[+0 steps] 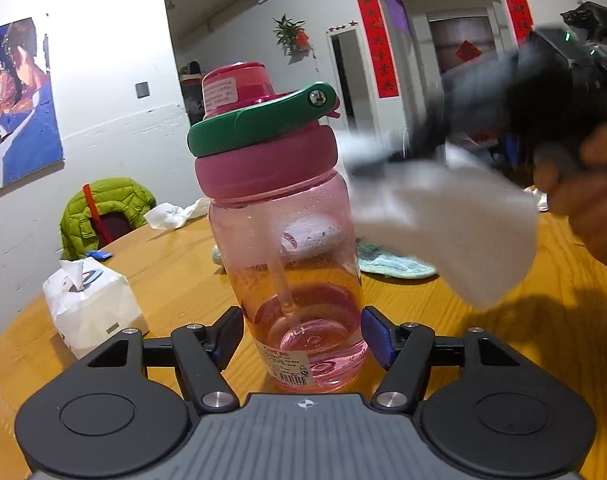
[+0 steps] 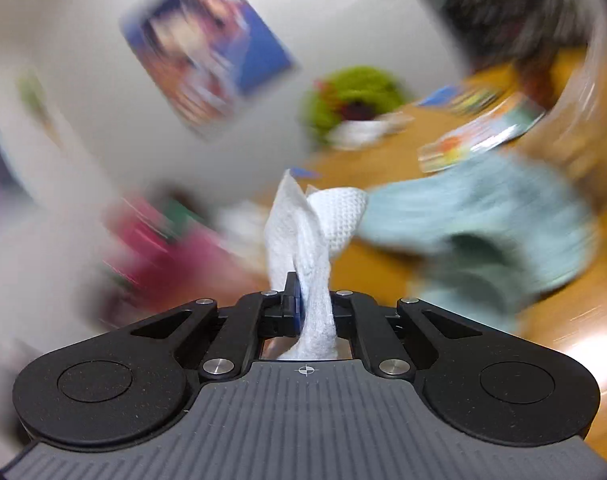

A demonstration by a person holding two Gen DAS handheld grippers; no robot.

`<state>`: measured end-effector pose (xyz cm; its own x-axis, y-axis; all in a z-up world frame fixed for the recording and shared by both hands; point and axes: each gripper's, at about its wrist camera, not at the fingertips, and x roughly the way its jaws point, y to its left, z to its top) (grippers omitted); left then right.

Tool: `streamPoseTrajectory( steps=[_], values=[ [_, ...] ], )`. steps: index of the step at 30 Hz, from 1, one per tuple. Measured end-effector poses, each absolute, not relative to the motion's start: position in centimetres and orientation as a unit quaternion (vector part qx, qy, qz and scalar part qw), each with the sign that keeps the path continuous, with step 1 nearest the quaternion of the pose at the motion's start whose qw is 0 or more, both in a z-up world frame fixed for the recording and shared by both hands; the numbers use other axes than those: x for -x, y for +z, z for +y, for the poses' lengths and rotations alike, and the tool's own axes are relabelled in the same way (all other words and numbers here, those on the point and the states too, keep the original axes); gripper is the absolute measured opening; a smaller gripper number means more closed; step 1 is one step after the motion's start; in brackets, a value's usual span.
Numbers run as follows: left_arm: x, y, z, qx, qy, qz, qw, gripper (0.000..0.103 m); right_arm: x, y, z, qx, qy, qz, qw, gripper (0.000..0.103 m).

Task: Clean container

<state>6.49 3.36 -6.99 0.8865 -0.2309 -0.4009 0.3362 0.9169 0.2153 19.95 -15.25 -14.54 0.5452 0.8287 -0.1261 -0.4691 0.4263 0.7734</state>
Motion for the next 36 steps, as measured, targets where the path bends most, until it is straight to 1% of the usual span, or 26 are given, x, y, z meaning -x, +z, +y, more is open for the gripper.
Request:
streamPoseTrajectory(
  steps=[1,2,3,5,7,9,11,13,15,18,20,22,23,26,28,29,30,33,36],
  values=[
    [-6.4,-7.0,3.3,-0.140,-0.152,0.186,0.960,0.061,-20.5,-15.4,-15.9,-0.422,0.440,0.252,0.752,0.006],
    [-6.4,-7.0,3.3,-0.140,-0.155,0.186,0.960,0.061,-20.9,-16.1,-16.2,-0.464,0.461,0.253,0.713,0.006],
    [-6.4,-7.0,3.2,-0.142,-0.157,0.185,0.960,0.061,-21.1,-16.5,-16.2,-0.475,0.459,0.258,0.705,0.006],
    [-6.4,-7.0,3.2,-0.143,-0.154,0.184,0.960,0.061,-21.3,-17.1,-15.7,-0.461,0.431,0.280,0.723,0.006],
    [-6.4,-7.0,3.3,-0.139,-0.157,0.185,0.960,0.061,-22.0,-18.1,-15.3,-0.462,0.410,0.311,0.722,0.006],
    [-6.4,-7.1,3.2,-0.145,-0.155,0.182,0.960,0.061,-22.5,-18.9,-14.5,-0.421,0.369,0.364,0.744,0.006],
    [-6.4,-7.2,3.2,-0.146,-0.154,0.182,0.960,0.061,-23.1,-20.1,-13.3,-0.371,0.327,0.420,0.761,0.009],
    [-6.4,-7.2,3.2,-0.145,-0.154,0.182,0.960,0.061,-23.2,-20.7,-12.6,-0.348,0.311,0.436,0.770,0.009],
    [-6.4,-7.2,3.2,-0.146,-0.154,0.182,0.960,0.061,-22.9,-20.2,-12.7,-0.349,0.318,0.424,0.773,0.009],
    [-6.4,-7.2,3.2,-0.146,-0.154,0.182,0.960,0.061,-22.0,-18.6,-14.1,-0.407,0.375,0.342,0.759,0.009],
    [-6.4,-7.2,3.2,-0.146,-0.155,0.182,0.960,0.061,-21.9,-18.2,-14.8,-0.440,0.410,0.305,0.739,0.009],
    [-6.4,-7.2,3.2,-0.146,-0.155,0.182,0.960,0.061,-21.7,-18.1,-14.8,-0.439,0.410,0.303,0.740,0.009],
    [-6.4,-7.2,3.3,-0.145,-0.155,0.182,0.960,0.061,-22.0,-18.5,-14.4,-0.431,0.397,0.318,0.745,0.009],
    [-6.4,-7.2,3.2,-0.146,-0.154,0.182,0.960,0.061,-23.3,-20.3,-12.9,-0.388,0.342,0.394,0.760,0.010],
    [-6.3,-7.1,3.3,-0.146,-0.153,0.185,0.960,0.061,-23.8,-21.1,-12.1,-0.354,0.318,0.428,0.768,0.010],
    [-6.3,-7.0,3.3,-0.146,-0.153,0.187,0.959,0.067,-23.8,-20.9,-12.0,-0.342,0.316,0.429,0.774,0.010],
    [-6.2,-6.8,3.4,-0.145,-0.148,0.188,0.960,0.072,-23.6,-20.6,-11.9,-0.335,0.317,0.421,0.781,0.010],
    [-5.4,-6.0,3.6,-0.142,-0.136,0.188,0.962,0.072,-22.7,-19.1,-12.1,-0.309,0.314,0.366,0.819,0.010],
    [-4.7,-5.5,3.6,-0.134,-0.168,0.191,0.958,0.072,-22.2,-17.7,-12.3,-0.299,0.311,0.300,0.851,0.010]
  ],
)
